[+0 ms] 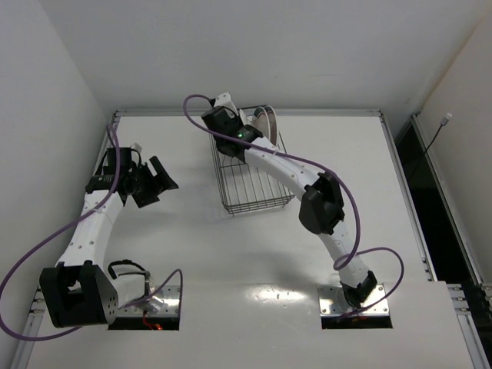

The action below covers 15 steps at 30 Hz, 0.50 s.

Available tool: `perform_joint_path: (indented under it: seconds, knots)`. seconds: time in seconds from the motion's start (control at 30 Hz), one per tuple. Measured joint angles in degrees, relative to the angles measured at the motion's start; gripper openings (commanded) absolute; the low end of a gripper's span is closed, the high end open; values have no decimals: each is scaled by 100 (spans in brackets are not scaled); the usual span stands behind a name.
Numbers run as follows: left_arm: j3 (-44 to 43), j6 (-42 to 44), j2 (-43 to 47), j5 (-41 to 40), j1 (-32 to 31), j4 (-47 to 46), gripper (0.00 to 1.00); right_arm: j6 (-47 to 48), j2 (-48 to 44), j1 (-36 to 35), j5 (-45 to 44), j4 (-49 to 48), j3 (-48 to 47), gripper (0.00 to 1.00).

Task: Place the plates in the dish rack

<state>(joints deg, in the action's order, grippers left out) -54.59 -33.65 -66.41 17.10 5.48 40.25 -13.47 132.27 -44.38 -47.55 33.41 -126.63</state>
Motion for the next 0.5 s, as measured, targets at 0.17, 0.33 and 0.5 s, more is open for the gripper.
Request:
perform_joint_path:
  seconds: [0.17,0.33,0.5]
  knots:
    - [0,2,0,9,0,0,73,2,-42,81,-22,7,17,0]
    - [0,2,0,11,0,2,73,20,-136,282,2,4,31,0]
    - [0,2,0,11,0,2,73,90,-302,496,166,-44,70,0]
